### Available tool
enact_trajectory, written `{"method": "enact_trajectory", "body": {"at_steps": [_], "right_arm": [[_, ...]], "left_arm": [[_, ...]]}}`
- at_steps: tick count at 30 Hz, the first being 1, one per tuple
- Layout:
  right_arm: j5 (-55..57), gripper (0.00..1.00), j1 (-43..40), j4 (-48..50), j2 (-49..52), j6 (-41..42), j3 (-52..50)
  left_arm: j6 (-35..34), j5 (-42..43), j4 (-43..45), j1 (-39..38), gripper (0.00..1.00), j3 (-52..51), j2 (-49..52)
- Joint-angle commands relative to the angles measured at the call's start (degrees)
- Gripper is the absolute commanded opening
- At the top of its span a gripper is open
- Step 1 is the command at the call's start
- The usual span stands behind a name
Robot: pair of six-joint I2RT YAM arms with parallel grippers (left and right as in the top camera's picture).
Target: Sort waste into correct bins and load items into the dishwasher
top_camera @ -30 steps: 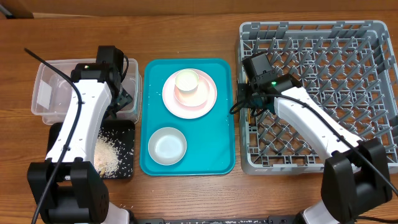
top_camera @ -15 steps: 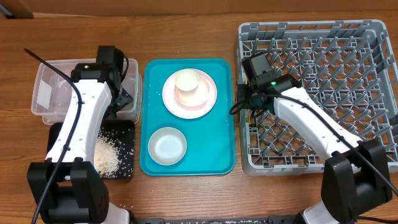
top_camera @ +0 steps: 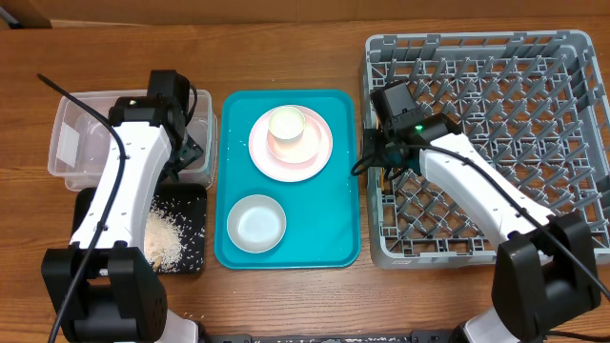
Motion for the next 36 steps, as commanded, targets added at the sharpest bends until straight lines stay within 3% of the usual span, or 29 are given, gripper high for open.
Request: {"method": "enact_trajectory", "body": {"at_steps": [1, 8, 16, 19, 27, 36], "right_arm": [[-3.69, 0.27, 1.62, 0.24, 0.07, 0.33, 0.04], [-2.45, 0.36, 1.09, -1.97, -0.17, -1.46, 3.1], [5.03, 0.42, 0.98, -12.35, -0.39, -3.04, 15.61], [1.4, 0.43, 1.07, -15.52, -0.39, -3.04, 19.5], [-20.81, 0.41, 3.28, -16.74, -0.04, -3.06, 20.28], [-21.97, 0.38, 16.31, -13.81, 0.13, -3.06, 20.26]], "left_arm": [[-0.35, -1.18, 0.04, 0.24, 1.0, 0.81, 0.5], [-0.35, -1.18, 0.04, 0.24, 1.0, 0.81, 0.5], [-0.35, -1.18, 0.04, 0.24, 1.0, 0.81, 0.5], [-0.35, -1.18, 0.04, 0.24, 1.0, 0.81, 0.5], [-0.35, -1.18, 0.04, 0.24, 1.0, 0.81, 0.5], [-0.35, -1.18, 0.04, 0.24, 1.0, 0.81, 0.5]]}}
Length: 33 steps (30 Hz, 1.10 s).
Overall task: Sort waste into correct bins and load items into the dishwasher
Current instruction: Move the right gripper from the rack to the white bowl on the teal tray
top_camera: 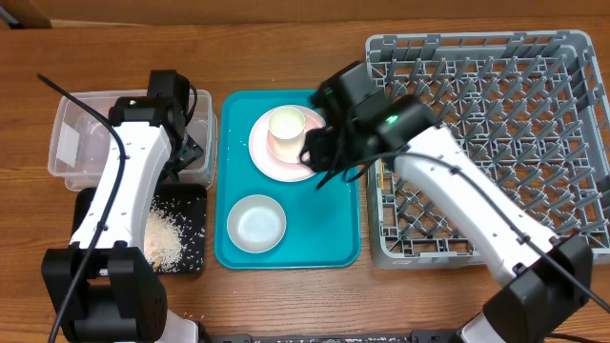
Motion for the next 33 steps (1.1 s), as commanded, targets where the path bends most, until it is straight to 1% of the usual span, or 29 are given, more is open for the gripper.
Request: {"method": "enact_trajectory", "body": {"at_steps": [1, 9, 16, 21, 33], "right_arm": [[-1.68, 0.38, 6.34, 1.92, 0.17, -0.39, 0.92], [5.97, 0.38, 18.56, 6.51, 2.75, -0.37, 0.92], [10.84, 0.38, 25.09, 10.29, 6.29, -0.37, 0.85], [11.02, 0.38, 27.76, 12.46, 8.55, -0.35, 0.48], [10.97, 0.37, 28.35, 16.24, 13.53, -0.37, -1.86]], "left_arm": [[-0.35, -1.16, 0.04, 0.24, 1.0, 0.81, 0.5], [-0.35, -1.16, 0.04, 0.24, 1.0, 0.81, 0.5], [-0.35, -1.16, 0.02, 0.24, 1.0, 0.81, 0.5], [-0.35, -1.16, 0.04, 0.24, 1.0, 0.81, 0.5], [-0.35, -1.16, 0.04, 0.24, 1.0, 0.81, 0.5]]}}
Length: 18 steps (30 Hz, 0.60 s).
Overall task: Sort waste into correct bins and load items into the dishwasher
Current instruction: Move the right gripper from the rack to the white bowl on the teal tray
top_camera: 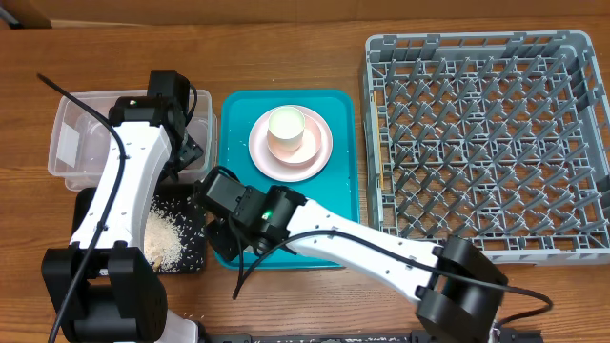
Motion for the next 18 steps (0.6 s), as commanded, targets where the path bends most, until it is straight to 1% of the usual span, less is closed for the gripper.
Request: {"method": "enact_trajectory", "body": {"at_steps": [1, 8, 14, 18], "right_arm": [[0.57, 0.37, 0.33, 0.85, 1.92, -0.37, -1.36], [0.76, 0.37, 0.33, 1.2, 4.85, -0.39, -1.38], [4.52, 0.36, 0.31, 1.2, 7.5, -0.39, -1.38], [4.61, 0.28, 0.31, 0.83, 7.78, -0.39, -1.38]], "left_arm": [[-0.35, -1.16, 0.07, 0.24, 1.0, 0.81, 0.5], [-0.35, -1.16, 0.04, 0.24, 1.0, 0.81, 0.5], [-0.35, -1.16, 0.04, 0.24, 1.0, 0.81, 0.5], [-0.35, -1.16, 0.04, 0.24, 1.0, 0.81, 0.5]]}}
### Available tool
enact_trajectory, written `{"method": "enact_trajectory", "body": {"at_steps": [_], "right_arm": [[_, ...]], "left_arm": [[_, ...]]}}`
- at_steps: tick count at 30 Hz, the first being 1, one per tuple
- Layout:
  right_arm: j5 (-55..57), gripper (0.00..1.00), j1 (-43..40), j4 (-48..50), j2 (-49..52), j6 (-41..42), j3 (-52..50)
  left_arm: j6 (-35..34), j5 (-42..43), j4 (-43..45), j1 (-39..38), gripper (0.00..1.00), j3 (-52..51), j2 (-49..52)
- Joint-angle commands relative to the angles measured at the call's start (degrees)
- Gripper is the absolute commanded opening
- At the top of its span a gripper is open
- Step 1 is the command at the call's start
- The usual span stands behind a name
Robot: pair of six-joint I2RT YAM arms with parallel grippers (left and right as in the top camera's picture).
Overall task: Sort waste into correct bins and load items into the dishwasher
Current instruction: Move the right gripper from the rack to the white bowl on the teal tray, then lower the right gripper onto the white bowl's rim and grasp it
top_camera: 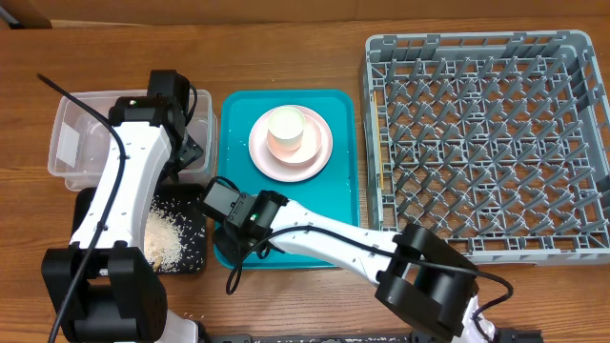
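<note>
A teal tray (334,205) lies mid-table. On its far half a pink plate (319,152) carries a cream cup (286,129). My right arm reaches across the tray's near left corner. Its gripper (227,217) points down there with the fingers hidden under the wrist, and no bowl shows beneath it. My left gripper (193,152) hangs between the clear container (71,133) and the tray, its fingers hidden too. The grey dish rack (486,133) stands at the right with nothing in it.
A black bin (181,243) with spilled rice sits at the front left, under my left arm. The clear plastic container is behind it. Bare wooden table runs along the far edge.
My right gripper has shifted slightly left over the tray's near left corner, and the arm's elbow has swung further left. The left arm, plate and cup have not moved.
My right gripper was first at the dish rack's left edge, with a white bowl visible on the tray's near left. Then it was over the pink plate's right side. Later it covered the white bowl's spot, where it stays now.
</note>
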Motion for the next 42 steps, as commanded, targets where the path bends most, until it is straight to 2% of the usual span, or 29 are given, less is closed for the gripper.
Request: {"method": "enact_trajectory", "body": {"at_steps": [1, 9, 11, 18, 38, 41, 42], "right_arm": [[1.55, 0.27, 0.31, 0.07, 0.59, -0.35, -0.33], [1.73, 0.25, 0.33, -1.07, 0.59, -0.33, -0.33], [3.45, 0.22, 0.33, -1.92, 0.59, -0.28, -0.33], [10.54, 0.21, -0.31, -3.91, 0.59, 3.17, -0.33], [9.42, 0.22, -2.75, -4.92, 0.59, 4.87, -0.33], [9.2, 0.22, -2.75, -5.11, 0.59, 4.9, -0.33], [9.18, 0.18, -2.75, -5.16, 0.59, 4.9, -0.33]], "left_arm": [[-0.35, -1.18, 0.04, 0.24, 1.0, 0.81, 0.5], [-0.35, -1.18, 0.04, 0.24, 1.0, 0.81, 0.5], [-0.35, -1.18, 0.04, 0.24, 1.0, 0.81, 0.5], [-0.35, -1.18, 0.04, 0.24, 1.0, 0.81, 0.5], [-0.35, -1.18, 0.04, 0.24, 1.0, 0.81, 0.5], [-0.35, -1.18, 0.04, 0.24, 1.0, 0.81, 0.5], [-0.35, -1.18, 0.04, 0.24, 1.0, 0.81, 0.5]]}}
